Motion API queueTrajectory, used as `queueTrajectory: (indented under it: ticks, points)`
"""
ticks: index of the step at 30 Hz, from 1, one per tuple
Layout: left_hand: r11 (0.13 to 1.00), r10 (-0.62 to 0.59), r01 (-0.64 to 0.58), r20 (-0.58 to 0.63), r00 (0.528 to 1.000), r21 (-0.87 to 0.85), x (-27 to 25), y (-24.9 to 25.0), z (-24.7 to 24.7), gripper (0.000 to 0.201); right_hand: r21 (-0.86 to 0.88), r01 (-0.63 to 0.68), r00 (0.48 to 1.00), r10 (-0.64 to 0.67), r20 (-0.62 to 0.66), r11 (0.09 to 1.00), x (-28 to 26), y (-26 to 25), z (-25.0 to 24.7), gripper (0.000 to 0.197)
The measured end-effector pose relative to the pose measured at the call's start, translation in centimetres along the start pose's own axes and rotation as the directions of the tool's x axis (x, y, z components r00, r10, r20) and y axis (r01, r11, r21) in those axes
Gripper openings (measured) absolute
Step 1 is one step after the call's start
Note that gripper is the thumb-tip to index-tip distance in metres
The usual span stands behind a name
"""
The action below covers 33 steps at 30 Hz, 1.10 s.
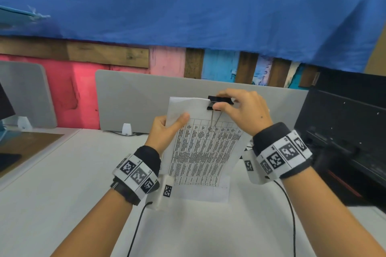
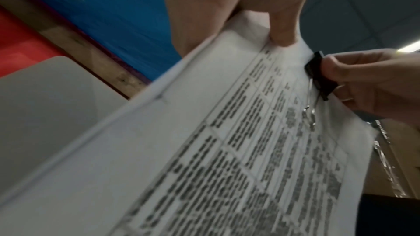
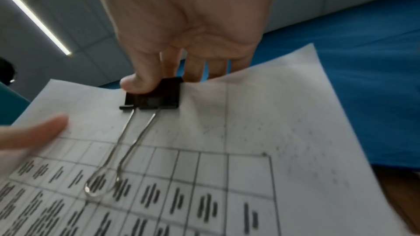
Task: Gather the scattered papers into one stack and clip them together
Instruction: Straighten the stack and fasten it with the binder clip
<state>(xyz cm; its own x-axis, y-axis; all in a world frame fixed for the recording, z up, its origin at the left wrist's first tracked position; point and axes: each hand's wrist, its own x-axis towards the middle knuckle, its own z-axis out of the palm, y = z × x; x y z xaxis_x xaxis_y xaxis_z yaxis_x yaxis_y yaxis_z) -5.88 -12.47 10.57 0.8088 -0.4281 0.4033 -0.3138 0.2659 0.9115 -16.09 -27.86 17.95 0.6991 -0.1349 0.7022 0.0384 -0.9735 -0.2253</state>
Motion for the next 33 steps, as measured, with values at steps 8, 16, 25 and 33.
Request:
queueTrajectory:
  ticks: [8,16,25,33]
  points:
    - [0.972,0.148,-0.185,-0.233,0.961,-0.143,1.1,1.7,1.2,0.047,0.210,-0.175,0.947,0.223,-0.230,0.962,-1.3,2.8,1.3,0.045]
    - [0.952,0.185,-0.254,-0.335,0.924,-0.173,0.5,2.7,1.7,0.054,0.803,-0.159,0.829,0.520,-0.207,0.574,-3.5,4.7,1.8,0.014]
    - [0.947,0.204,-0.271,-0.324,0.924,-0.175,0.3,4.5,2.0,0.054,0.964,-0.263,0.723,0.672,0.164,0.047,-4.1,4.3,0.6,0.018]
    - [0.993,0.038,-0.077,-0.372,0.927,-0.090,1.1,5.0,1.5,0.055,0.893,-0.411,0.761,0.609,0.225,0.182,-6.0,3.7,1.1,0.048]
